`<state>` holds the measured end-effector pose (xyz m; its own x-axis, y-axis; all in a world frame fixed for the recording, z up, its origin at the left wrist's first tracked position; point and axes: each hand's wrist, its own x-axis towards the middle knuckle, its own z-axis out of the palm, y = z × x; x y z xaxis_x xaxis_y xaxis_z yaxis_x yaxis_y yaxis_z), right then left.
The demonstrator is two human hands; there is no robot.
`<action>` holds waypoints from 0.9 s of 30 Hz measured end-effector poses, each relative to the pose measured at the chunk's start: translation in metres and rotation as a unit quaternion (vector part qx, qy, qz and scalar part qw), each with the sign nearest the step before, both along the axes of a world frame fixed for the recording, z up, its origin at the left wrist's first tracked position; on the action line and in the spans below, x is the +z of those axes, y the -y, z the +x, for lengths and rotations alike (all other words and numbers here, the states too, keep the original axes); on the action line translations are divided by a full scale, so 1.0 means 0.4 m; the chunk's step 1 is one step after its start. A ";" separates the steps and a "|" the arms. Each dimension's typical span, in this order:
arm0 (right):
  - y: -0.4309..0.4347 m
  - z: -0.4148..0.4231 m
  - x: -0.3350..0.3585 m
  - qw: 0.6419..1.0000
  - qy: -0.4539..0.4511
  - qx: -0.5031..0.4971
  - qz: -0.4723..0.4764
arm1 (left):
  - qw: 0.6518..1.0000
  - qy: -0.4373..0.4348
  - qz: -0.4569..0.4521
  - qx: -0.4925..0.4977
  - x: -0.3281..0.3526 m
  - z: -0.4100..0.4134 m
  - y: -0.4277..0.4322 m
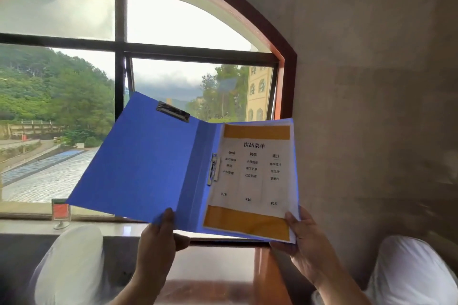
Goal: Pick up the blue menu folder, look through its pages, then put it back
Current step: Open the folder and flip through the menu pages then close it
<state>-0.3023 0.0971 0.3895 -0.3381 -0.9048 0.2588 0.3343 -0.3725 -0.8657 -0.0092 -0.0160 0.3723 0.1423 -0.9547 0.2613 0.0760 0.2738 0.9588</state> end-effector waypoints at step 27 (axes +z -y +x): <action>0.013 0.096 -0.025 1.000 0.000 -0.014 -0.008 | 0.781 0.485 -0.381 0.093 0.058 -0.144 -0.116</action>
